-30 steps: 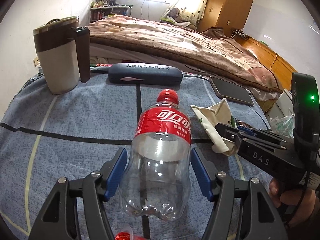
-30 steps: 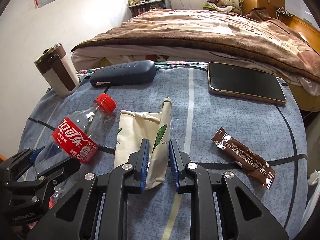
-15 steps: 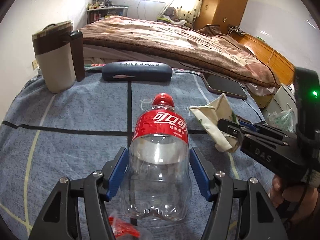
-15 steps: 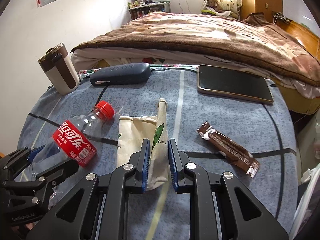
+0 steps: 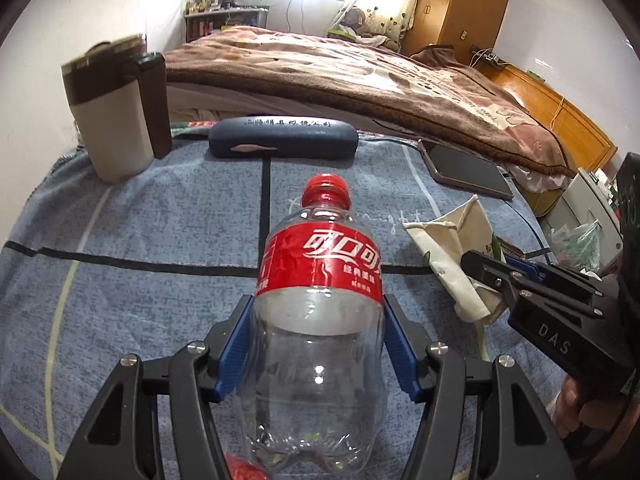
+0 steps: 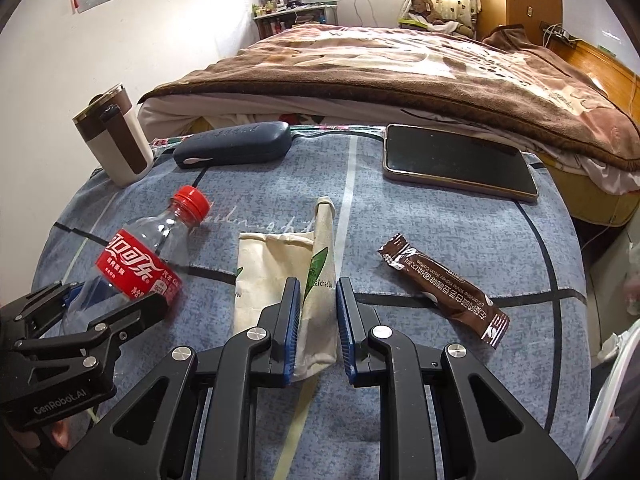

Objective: Collect trash
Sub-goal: 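Carry the bottle and paper bag toward the bin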

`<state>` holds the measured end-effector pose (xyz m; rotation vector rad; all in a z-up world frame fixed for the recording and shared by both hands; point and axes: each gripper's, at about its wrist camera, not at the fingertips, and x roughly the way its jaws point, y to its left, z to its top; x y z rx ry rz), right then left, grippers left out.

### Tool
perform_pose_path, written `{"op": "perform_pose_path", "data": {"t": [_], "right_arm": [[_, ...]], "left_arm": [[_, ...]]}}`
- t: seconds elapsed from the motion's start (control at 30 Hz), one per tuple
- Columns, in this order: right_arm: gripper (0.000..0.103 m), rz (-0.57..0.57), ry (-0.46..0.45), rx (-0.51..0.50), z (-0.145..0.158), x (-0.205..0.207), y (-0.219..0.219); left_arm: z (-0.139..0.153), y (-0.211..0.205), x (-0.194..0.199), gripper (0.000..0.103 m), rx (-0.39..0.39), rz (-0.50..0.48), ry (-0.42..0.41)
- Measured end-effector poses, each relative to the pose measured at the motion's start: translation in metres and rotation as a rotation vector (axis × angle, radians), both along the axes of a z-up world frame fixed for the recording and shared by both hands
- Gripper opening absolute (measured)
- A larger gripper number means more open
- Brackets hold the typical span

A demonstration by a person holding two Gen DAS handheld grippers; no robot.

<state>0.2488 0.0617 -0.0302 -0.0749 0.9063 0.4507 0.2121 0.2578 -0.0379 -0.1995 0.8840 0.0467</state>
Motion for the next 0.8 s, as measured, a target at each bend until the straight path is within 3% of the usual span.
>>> {"op": "perform_pose_path", "data": {"t": [0.43, 0.8], "right_arm": [[0.021, -0.018, -0.056, 0.039, 0.026, -0.026, -0.029], [0.021, -0.09, -0.104, 0.063, 0.048, -0.049, -0.083]], "left_arm": [[0.037, -0.022, -0.03, 0.064, 0.003, -0.011, -0.084], [0.062, -0.072, -0.046, 0.064, 0.022, -0.08, -0.135]]}}
